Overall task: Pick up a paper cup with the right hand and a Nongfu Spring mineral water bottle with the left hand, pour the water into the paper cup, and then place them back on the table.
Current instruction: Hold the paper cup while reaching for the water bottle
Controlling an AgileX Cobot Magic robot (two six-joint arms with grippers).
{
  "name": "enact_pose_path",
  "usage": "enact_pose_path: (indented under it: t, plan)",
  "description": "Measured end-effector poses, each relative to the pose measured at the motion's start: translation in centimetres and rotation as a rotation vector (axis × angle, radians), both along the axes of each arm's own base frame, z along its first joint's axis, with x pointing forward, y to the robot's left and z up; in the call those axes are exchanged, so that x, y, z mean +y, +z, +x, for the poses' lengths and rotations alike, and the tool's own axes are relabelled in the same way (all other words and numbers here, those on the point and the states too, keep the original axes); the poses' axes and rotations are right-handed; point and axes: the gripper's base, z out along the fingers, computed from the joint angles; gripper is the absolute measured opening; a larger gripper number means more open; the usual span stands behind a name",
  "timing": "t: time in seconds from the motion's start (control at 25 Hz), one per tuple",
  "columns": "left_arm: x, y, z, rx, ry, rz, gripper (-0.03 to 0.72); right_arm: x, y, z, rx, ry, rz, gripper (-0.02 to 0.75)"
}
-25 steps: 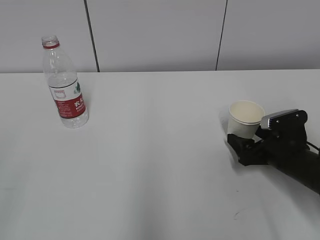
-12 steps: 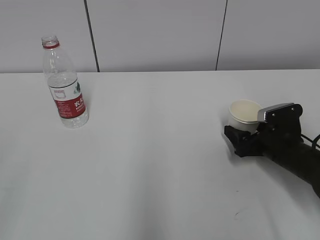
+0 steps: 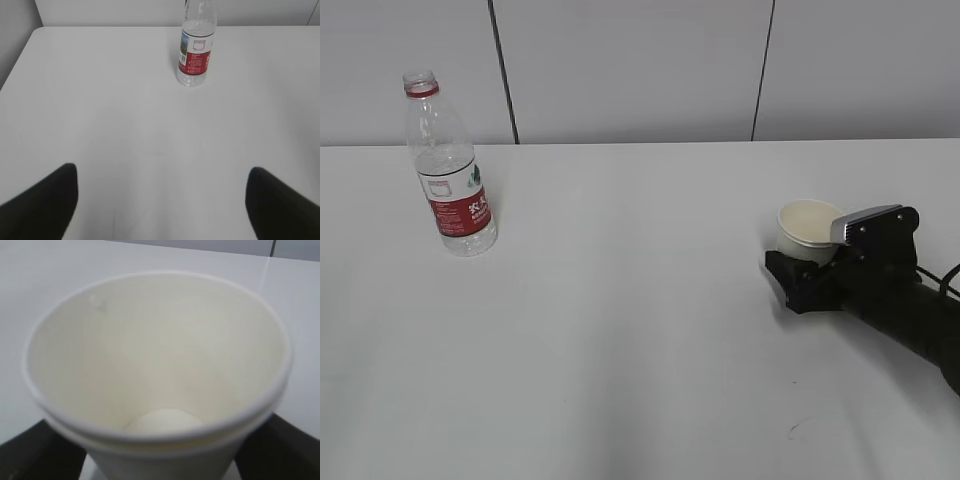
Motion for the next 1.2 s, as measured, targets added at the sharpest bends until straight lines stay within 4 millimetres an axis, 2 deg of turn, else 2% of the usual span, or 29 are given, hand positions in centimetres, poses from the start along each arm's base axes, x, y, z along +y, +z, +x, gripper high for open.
enact_pose_path:
  t: [0.28, 0.52, 0.72, 1.0, 1.2]
  plan:
    - [0.0, 0.0, 0.0, 0.0, 0.0, 0.0, 0.597, 0.0, 0.1, 0.3, -0.01, 0.001, 0.0, 0.56]
    - [0.0, 0.0, 0.0, 0.0, 0.0, 0.0, 0.596, 0.0, 0.1, 0.3, -0.016, 0.007, -0.014, 0.479]
    - [0.0, 0.0, 0.0, 0.0, 0.0, 0.0, 0.591, 0.1, 0.1, 0.3, -0.021, 0.024, -0.029, 0.47]
    - [0.0, 0.0, 0.0, 0.0, 0.0, 0.0, 0.533, 0.9, 0.4, 0.6, -0.049, 0.13, -0.046, 0.47]
    - [0.0, 0.5, 0.6, 0.01, 0.0, 0.0, 0.529, 1.2, 2.1, 1.4, -0.096, 0.161, -0.017, 0.47]
